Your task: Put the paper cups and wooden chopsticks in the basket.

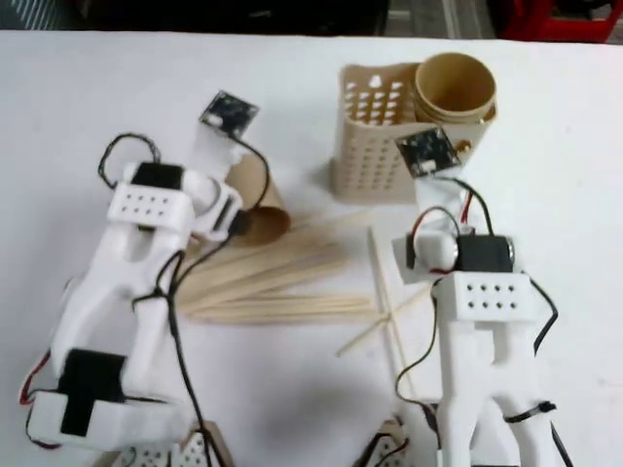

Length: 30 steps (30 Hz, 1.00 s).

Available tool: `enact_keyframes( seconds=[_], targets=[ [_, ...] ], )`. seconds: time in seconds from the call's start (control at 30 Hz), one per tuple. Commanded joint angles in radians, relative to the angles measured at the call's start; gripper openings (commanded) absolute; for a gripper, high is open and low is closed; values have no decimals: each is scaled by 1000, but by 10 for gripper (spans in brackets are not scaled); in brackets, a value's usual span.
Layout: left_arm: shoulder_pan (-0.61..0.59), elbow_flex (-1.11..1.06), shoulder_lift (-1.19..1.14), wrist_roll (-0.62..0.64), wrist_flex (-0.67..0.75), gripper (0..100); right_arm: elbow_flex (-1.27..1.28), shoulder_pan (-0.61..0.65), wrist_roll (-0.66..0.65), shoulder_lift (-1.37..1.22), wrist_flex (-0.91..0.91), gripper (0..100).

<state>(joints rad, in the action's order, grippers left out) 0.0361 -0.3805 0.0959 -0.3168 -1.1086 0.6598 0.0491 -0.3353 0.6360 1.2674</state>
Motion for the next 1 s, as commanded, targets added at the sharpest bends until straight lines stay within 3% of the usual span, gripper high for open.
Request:
enact_keyframes(
  seconds=[0.0, 0.17, 0.4, 0.57, 0.77, 0.97],
  targets=[
    [8, 35, -28, 11, 69, 221, 14, 8, -2, 31, -15, 139],
    [12, 34, -61, 11, 118, 124, 94, 4, -2, 31, -71, 138],
    [13, 41, -58, 11, 110, 77, 213, 8, -2, 31, -189, 138],
    [8, 44, -56, 3, 71, 87, 227, 8, -2, 31, -197, 138],
    [8, 87, 4, 2, -66, 186, 229, 8, -2, 31, -197, 138],
    [8, 81, 105, -20, -103, 190, 230, 8, -2, 31, -197, 138]
  ],
)
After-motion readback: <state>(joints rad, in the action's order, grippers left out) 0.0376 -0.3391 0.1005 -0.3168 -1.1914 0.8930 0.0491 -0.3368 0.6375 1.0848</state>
